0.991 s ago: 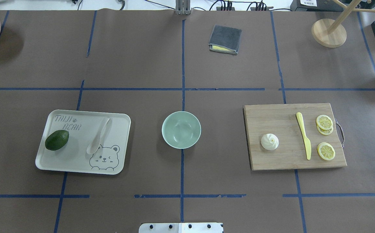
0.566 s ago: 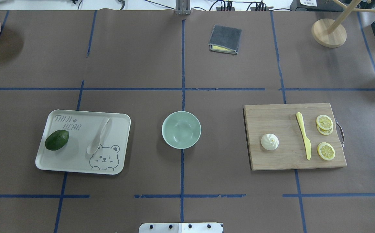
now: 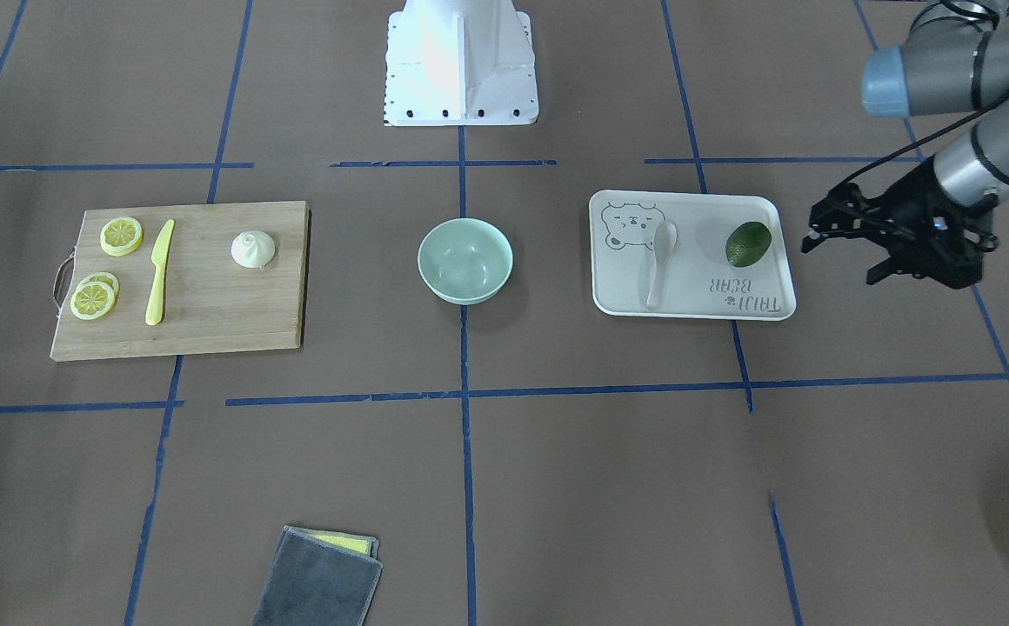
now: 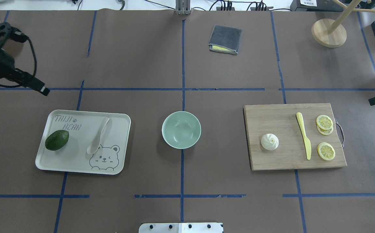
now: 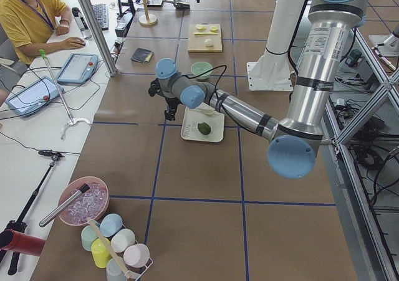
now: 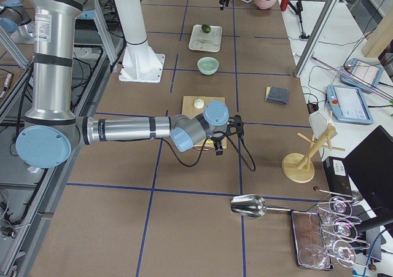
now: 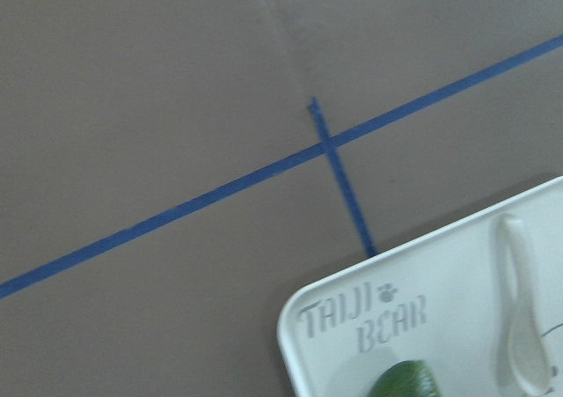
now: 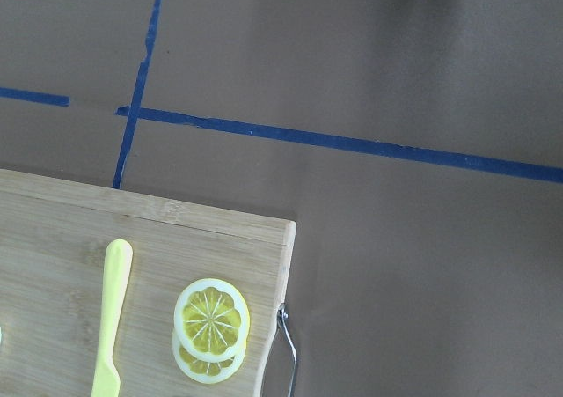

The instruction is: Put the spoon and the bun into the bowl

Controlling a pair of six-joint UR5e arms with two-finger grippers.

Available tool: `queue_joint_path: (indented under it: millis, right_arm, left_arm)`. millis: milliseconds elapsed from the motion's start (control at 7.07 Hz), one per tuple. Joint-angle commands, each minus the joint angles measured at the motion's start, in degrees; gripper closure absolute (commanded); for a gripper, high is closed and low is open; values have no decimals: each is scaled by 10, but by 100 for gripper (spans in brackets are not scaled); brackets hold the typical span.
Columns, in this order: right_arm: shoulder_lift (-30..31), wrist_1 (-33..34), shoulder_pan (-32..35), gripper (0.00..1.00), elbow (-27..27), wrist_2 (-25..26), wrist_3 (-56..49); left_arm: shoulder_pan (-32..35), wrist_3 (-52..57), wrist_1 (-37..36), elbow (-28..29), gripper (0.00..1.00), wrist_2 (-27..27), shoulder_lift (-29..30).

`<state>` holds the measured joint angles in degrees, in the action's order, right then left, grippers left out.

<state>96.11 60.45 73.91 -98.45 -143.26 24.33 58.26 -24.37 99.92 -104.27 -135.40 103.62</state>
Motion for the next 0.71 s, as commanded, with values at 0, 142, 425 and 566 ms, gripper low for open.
queue_joint_path:
  millis: [0, 142, 425, 566]
  right_arm:
    - [0, 0, -1, 0, 3, 3, -1]
    - [-1, 0, -1, 0, 5, 4, -1]
    - [-1, 0, -1, 0, 10, 4, -1]
    - [-1, 0, -1, 0, 17, 4, -1]
  left_arm:
    - [-150, -154, 3, 3, 0, 145, 54]
    - [-190, -157, 5, 20, 2, 189, 58]
    - [-204, -158, 7, 32, 10, 191, 57]
    - [-215, -156, 7, 40, 11, 192, 58]
